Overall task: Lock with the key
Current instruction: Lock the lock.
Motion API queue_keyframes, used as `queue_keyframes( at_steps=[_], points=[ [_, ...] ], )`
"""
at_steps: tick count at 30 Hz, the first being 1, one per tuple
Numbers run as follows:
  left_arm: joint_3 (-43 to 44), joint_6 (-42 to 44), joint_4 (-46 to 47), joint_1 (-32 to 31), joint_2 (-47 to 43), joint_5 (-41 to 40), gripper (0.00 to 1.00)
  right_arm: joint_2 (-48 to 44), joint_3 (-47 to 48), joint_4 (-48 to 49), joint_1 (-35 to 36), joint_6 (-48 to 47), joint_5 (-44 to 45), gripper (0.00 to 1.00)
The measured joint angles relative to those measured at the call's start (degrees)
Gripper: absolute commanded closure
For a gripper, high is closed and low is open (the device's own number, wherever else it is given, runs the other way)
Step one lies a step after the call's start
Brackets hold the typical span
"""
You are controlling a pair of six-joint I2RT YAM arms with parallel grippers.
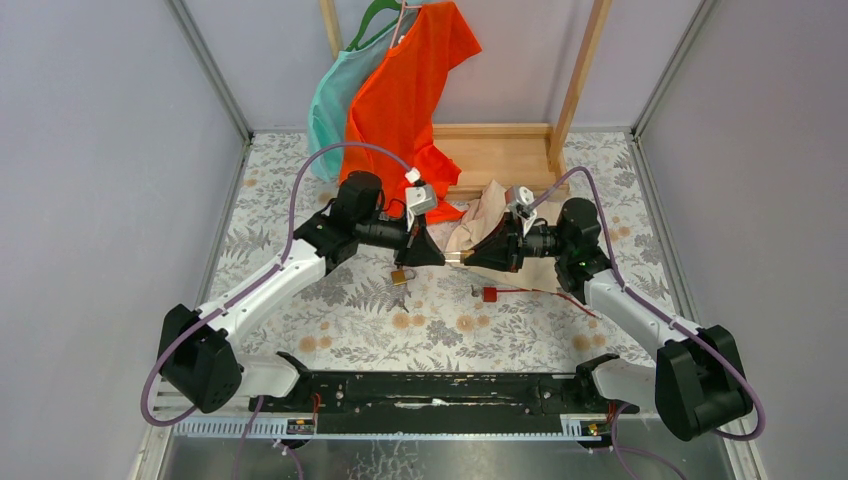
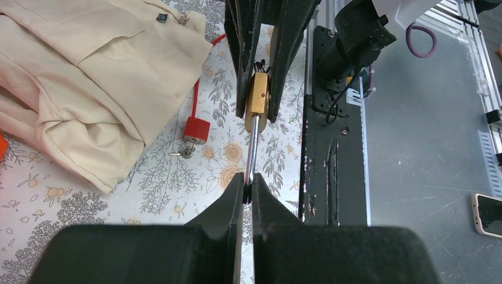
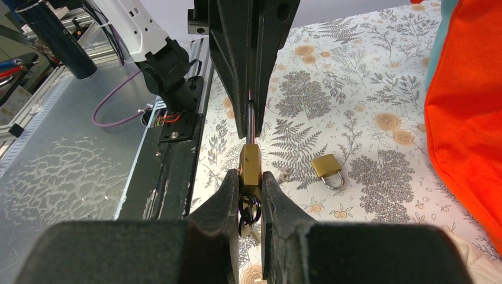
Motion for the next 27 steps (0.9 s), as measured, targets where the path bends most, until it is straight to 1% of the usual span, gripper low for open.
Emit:
queue_keyframes(
  at_steps=[4, 5, 10, 12, 16, 20, 24, 27],
  points=[
    [0.0, 1.1, -0.7, -0.3, 0.0, -0.6, 1.0, 0.0, 0.0, -1.7, 0.0, -1.1, 0.0, 1.0],
    [0.0, 1.5, -0.8, -0.4, -0.1, -0.9, 0.97, 0.0, 0.0, -2.3, 0.0, -1.7, 0.1, 1.0],
    [-0.9, 4.2, -0.8, -0.6, -1.0, -1.9, 0.73, -0.1, 0.1, -4.2, 0.0, -4.4, 0.2, 1.0],
    [-1.0, 4.6, 0.2, -0.7, -1.2, -2.0, 0.64, -0.4, 0.3, -6.4, 0.5, -7.0, 0.7, 1.0],
    [-1.0, 5.9, 2.1, -1.2, -2.0, -1.9, 0.55, -0.4, 0.4, -10.4, 1.1, -10.0, 1.1, 1.0],
    [-1.0, 6.9, 2.3, -1.4, -2.1, -2.0, 0.45, -0.4, 0.4, -10.6, 1.1, -10.2, 1.1, 1.0],
    [-1.0, 7.5, 2.4, -1.4, -2.1, -2.1, 0.41, -0.4, 0.4, -10.1, 1.1, -9.4, 1.0, 1.0],
    [-1.0, 7.6, 2.4, -1.4, -2.0, -2.1, 0.41, -0.4, 0.4, -8.4, 1.1, -7.5, 1.0, 1.0]
  ],
)
